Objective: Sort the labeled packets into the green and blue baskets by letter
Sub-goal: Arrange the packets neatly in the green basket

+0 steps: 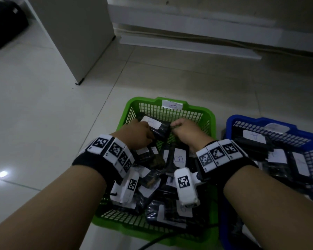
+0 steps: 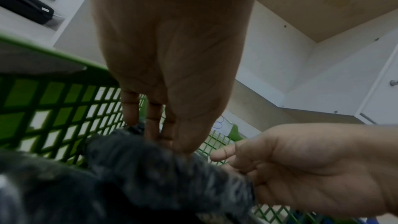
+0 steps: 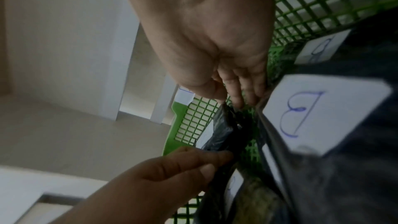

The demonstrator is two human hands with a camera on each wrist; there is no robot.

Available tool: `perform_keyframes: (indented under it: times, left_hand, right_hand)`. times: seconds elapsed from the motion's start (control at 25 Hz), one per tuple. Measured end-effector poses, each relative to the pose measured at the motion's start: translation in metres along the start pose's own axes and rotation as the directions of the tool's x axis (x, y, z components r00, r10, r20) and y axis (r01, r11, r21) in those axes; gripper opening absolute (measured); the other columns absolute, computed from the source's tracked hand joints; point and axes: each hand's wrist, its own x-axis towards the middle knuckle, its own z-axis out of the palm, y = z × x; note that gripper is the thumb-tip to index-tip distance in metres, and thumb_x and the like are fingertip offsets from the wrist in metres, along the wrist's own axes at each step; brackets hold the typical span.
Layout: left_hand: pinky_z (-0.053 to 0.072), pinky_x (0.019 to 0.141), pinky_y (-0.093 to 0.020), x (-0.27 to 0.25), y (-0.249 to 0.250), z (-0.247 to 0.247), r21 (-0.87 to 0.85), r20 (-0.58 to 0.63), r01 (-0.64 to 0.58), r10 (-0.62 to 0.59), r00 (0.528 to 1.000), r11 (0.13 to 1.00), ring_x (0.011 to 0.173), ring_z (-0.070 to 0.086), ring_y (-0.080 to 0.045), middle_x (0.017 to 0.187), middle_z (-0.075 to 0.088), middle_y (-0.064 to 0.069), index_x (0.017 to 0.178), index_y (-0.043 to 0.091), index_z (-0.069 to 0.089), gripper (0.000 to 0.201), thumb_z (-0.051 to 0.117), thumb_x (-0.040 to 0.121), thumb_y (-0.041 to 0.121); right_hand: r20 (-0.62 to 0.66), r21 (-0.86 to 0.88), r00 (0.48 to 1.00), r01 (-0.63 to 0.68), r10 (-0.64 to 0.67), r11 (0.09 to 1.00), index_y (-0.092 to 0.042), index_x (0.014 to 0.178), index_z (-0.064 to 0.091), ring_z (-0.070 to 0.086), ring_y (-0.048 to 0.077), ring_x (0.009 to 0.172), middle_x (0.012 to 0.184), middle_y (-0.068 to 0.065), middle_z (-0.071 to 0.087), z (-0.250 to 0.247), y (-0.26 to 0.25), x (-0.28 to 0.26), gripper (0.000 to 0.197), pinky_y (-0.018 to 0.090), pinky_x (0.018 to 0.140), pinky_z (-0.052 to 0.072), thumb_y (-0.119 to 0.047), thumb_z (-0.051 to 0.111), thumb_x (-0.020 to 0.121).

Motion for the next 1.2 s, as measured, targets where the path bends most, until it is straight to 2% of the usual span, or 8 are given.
perform_keyframes:
  times: [0.16, 0.32, 0.52, 0.6, 0.76, 0.88, 1.08, 1.2]
  left_hand:
    - [0.019, 0.112, -0.031, -0.001, 0.007, 0.000, 0.035, -0.032, -0.071, 0.072, 0.997, 0.997, 0.137, 0.030, -0.019, 0.149, 0.038, 0.000, 0.141, 0.027, 0.043, 0.043, 0.039, 0.099, 0.034]
    - [0.019, 0.111, -0.029, -0.004, 0.012, -0.001, -0.007, -0.056, -0.058, 0.058, 0.997, 0.998, 0.138, 0.030, -0.018, 0.149, 0.038, -0.001, 0.141, 0.023, 0.042, 0.045, 0.043, 0.097, 0.034]
    - [0.040, 0.099, -0.029, -0.011, 0.020, -0.005, -0.359, -0.158, -0.055, -0.003, 0.987, 0.932, 0.117, 0.053, -0.020, 0.126, 0.058, 0.000, 0.127, 0.029, 0.056, 0.042, 0.059, 0.087, 0.042]
    - [0.040, 0.101, -0.029, -0.013, 0.030, -0.003, -0.405, -0.043, -0.023, 0.006, 0.999, 0.914, 0.120, 0.052, -0.019, 0.133, 0.056, 0.002, 0.137, 0.031, 0.044, 0.061, 0.061, 0.083, 0.052]
    - [0.042, 0.104, -0.040, -0.008, 0.037, 0.006, -0.264, -0.048, -0.041, 0.029, 0.998, 0.964, 0.120, 0.053, -0.018, 0.132, 0.057, 0.005, 0.133, 0.033, 0.046, 0.068, 0.068, 0.074, 0.057]
    - [0.046, 0.099, -0.036, -0.010, 0.033, 0.003, -0.409, -0.041, -0.046, 0.032, 0.999, 0.911, 0.108, 0.059, -0.014, 0.120, 0.063, 0.008, 0.123, 0.033, 0.056, 0.060, 0.074, 0.070, 0.053]
    - [0.046, 0.092, -0.025, -0.011, 0.024, -0.009, -0.643, -0.212, -0.089, -0.066, 0.975, 0.761, 0.099, 0.062, -0.014, 0.106, 0.066, 0.005, 0.118, 0.026, 0.061, 0.032, 0.066, 0.086, 0.026]
    - [0.056, 0.076, -0.034, -0.013, 0.020, -0.009, -0.789, -0.286, -0.119, -0.190, 0.939, 0.603, 0.082, 0.065, -0.021, 0.092, 0.061, 0.007, 0.109, 0.026, 0.054, 0.022, 0.062, 0.090, 0.022]
  right_hand:
    - [0.175, -0.771, 0.985, 0.145, -0.014, 0.620, -0.005, 0.116, 0.063, 0.061, 0.026, 0.102, 0.117, 0.011, 0.062, -0.024, 0.002, -0.005, 0.031, 0.030, 0.084, 0.050, -0.002, 0.049, 0.089]
    - [0.345, -0.864, 0.928, 0.253, 0.143, 0.436, -0.003, 0.131, 0.049, 0.060, 0.028, 0.101, 0.121, 0.014, 0.059, -0.024, 0.006, -0.012, 0.040, 0.031, 0.075, 0.046, -0.004, 0.048, 0.090]
    - [0.358, -0.804, 0.932, 0.283, 0.046, 0.524, -0.004, 0.123, 0.057, 0.060, 0.029, 0.106, 0.121, 0.012, 0.062, -0.030, 0.001, -0.010, 0.039, 0.033, 0.084, 0.051, -0.017, 0.063, 0.087]
    - [0.303, -0.661, 0.953, 0.208, 0.002, 0.721, -0.009, 0.117, 0.064, 0.061, 0.025, 0.101, 0.117, 0.005, 0.062, -0.036, -0.001, -0.008, 0.032, 0.031, 0.076, 0.052, -0.010, 0.065, 0.085]
    - [-0.094, -0.313, 0.987, 0.092, -0.127, 0.945, -0.021, 0.101, 0.066, 0.059, 0.023, 0.100, 0.126, 0.007, 0.056, -0.043, 0.001, -0.003, 0.036, 0.030, 0.082, 0.052, 0.008, 0.057, 0.083]
    - [-0.145, -0.376, 0.988, -0.005, -0.054, 0.926, -0.016, 0.121, 0.060, 0.051, 0.028, 0.120, 0.145, 0.013, 0.036, -0.044, 0.001, -0.001, 0.051, 0.029, 0.097, 0.042, 0.015, 0.048, 0.082]
    - [0.341, -0.723, 0.937, 0.309, -0.070, 0.618, -0.025, 0.132, 0.054, 0.045, 0.030, 0.125, 0.144, 0.010, 0.033, -0.026, 0.013, -0.001, 0.047, 0.035, 0.109, 0.037, -0.005, 0.051, 0.090]
    - [0.347, -0.810, 0.937, 0.279, 0.038, 0.516, -0.013, 0.131, 0.055, 0.044, 0.034, 0.124, 0.147, 0.015, 0.029, -0.020, 0.016, -0.002, 0.040, 0.039, 0.107, 0.038, -0.009, 0.044, 0.093]
